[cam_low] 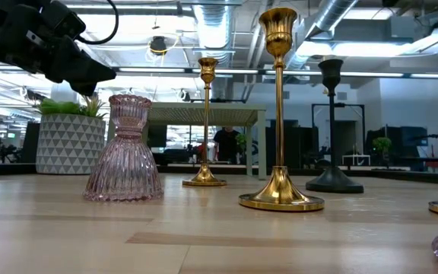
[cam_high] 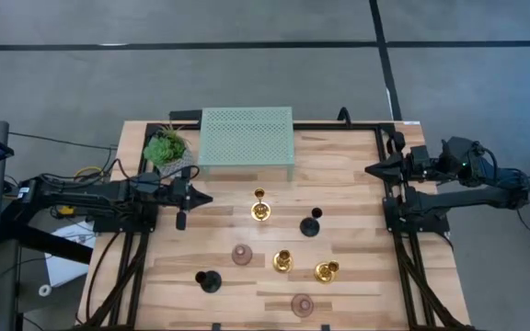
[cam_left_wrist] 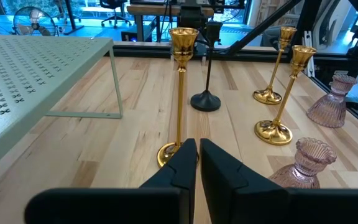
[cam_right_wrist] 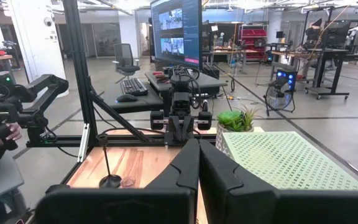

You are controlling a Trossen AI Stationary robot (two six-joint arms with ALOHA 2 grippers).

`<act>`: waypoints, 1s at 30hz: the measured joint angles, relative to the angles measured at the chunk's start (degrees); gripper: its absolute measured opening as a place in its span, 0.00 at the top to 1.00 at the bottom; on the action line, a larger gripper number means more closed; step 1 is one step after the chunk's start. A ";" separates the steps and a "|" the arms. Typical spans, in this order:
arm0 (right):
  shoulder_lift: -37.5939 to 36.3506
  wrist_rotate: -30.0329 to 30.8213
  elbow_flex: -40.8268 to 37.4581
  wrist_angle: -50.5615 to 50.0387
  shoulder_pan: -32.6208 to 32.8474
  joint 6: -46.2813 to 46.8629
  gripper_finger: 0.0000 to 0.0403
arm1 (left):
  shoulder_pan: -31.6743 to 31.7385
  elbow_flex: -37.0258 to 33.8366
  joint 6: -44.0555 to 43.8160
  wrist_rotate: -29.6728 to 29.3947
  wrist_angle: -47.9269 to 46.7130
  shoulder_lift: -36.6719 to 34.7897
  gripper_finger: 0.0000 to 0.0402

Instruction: Pick & Place candle stick holders

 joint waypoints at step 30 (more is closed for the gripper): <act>0.00 0.00 0.00 0.70 0.00 -0.04 1.00 | 0.00 0.00 0.00 -0.43 1.40 0.00 0.95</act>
